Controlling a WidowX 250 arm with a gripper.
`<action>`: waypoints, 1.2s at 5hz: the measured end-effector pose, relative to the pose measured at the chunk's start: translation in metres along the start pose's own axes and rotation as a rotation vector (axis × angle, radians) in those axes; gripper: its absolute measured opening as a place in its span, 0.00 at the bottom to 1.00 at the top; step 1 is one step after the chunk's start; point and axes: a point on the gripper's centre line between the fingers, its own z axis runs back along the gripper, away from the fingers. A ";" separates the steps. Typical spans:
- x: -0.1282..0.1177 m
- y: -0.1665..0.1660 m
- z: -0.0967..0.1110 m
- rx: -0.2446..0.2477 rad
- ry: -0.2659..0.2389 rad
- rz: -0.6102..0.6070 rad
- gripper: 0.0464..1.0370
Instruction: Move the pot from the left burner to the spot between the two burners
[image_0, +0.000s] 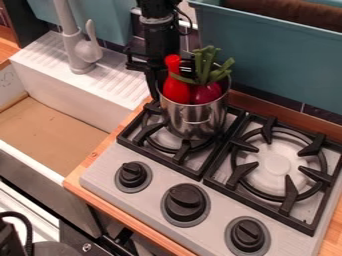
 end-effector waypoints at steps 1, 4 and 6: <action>-0.012 -0.013 0.010 -0.044 0.047 0.008 0.01; -0.049 -0.051 0.004 -0.039 0.050 -0.041 0.01; -0.053 -0.054 -0.013 -0.030 0.006 -0.070 0.01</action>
